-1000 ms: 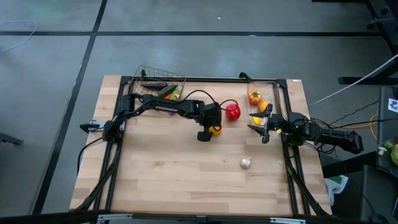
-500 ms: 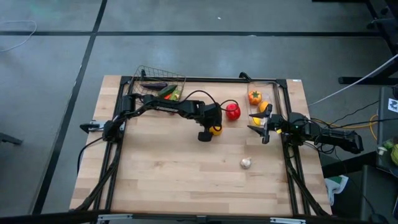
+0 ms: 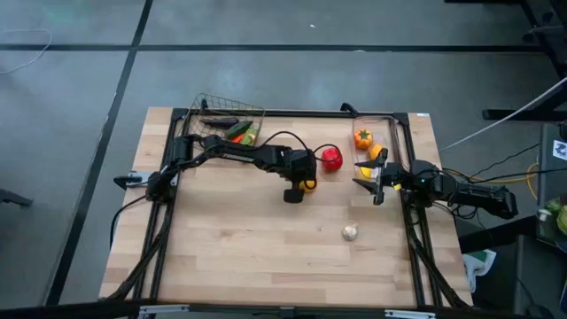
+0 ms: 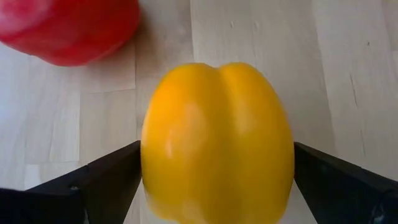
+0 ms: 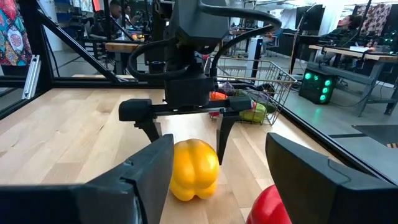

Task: Sort produce into baskets
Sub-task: Put the yellow bell pepper into the silver wire basket

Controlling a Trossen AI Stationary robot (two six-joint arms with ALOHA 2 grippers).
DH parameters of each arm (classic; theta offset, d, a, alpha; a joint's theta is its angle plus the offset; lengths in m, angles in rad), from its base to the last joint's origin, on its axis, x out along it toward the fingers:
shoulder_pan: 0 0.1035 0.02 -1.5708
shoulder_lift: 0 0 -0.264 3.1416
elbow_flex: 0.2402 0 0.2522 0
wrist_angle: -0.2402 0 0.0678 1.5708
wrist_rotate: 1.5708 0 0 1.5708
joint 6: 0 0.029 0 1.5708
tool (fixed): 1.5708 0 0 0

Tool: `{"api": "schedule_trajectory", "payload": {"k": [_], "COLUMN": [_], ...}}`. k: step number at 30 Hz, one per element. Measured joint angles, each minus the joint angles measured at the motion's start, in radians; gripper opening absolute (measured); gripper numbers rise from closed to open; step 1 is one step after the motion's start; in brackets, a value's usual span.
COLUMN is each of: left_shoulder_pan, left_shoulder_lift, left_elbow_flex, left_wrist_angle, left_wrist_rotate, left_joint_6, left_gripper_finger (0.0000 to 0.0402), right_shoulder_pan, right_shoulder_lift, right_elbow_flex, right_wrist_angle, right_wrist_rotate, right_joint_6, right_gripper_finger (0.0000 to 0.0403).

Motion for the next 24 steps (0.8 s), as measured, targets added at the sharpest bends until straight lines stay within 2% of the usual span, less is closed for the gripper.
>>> {"api": "schedule_trajectory", "payload": {"k": [8,17,24], "left_shoulder_pan": [-0.014,-0.013,-0.012], "left_shoulder_lift": [0.0,-0.001,-0.001], "left_elbow_flex": [0.0,0.0,0.022], "left_wrist_angle": [0.031,0.029,-0.016], "left_wrist_rotate": [-0.001,-0.001,-0.001], "left_joint_6": [-0.003,-0.018,-0.018], "left_gripper_finger": [0.0387,0.0333,0.0324], "right_shoulder_pan": [0.0,0.0,0.0], "right_shoulder_lift": [0.0,0.0,0.0], "right_elbow_flex": [0.0,0.0,0.0], "right_wrist_angle": [0.0,0.0,0.0], "right_wrist_rotate": [0.0,0.0,0.0], "right_joint_6": [0.0,0.0,0.0], "right_gripper_finger": [0.0253,0.0253,0.0253]}}
